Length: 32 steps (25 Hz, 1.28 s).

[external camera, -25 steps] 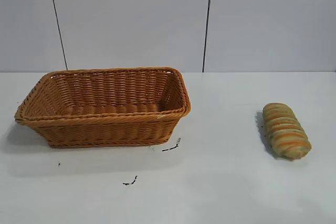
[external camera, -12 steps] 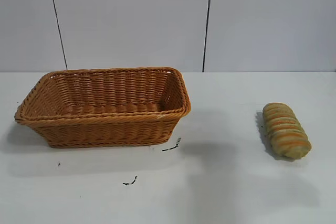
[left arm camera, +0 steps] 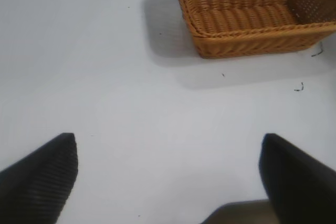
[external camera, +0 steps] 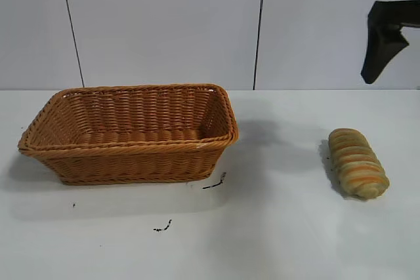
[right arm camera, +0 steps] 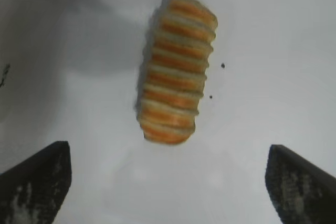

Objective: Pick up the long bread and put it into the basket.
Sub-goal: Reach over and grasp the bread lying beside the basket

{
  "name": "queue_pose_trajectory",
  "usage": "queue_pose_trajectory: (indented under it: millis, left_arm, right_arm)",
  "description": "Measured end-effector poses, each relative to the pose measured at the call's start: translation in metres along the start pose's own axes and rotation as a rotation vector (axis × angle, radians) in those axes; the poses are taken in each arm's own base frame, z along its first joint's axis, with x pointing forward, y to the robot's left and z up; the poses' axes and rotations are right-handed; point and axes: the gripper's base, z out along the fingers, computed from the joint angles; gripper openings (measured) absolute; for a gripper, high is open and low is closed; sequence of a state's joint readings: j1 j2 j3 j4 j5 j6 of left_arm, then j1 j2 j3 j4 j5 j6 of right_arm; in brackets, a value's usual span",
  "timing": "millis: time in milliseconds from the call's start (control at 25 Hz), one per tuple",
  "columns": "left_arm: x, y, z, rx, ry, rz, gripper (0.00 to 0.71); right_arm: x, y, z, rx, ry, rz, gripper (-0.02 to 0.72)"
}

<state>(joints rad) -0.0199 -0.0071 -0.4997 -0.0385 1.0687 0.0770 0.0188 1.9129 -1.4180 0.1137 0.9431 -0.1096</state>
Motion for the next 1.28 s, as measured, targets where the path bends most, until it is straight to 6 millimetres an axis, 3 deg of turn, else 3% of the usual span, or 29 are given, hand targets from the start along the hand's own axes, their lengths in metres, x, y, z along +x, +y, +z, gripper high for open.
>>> queue_pose_trajectory:
  millis: [360, 880, 1280]
  left_arm:
    - [0.000, 0.000, 0.000, 0.000, 0.000, 0.000, 0.692]
    - [0.000, 0.000, 0.000, 0.000, 0.000, 0.000, 0.692]
    - [0.000, 0.000, 0.000, 0.000, 0.000, 0.000, 0.692]
  right_arm:
    - [-0.003, -0.005, 0.045, 0.002, 0.047, 0.004, 0.689]
    - [-0.006, -0.009, 0.090, 0.001, 0.057, -0.003, 0.689]
    - [-0.009, 0.015, 0.096, -0.011, 0.031, -0.035, 0.689]
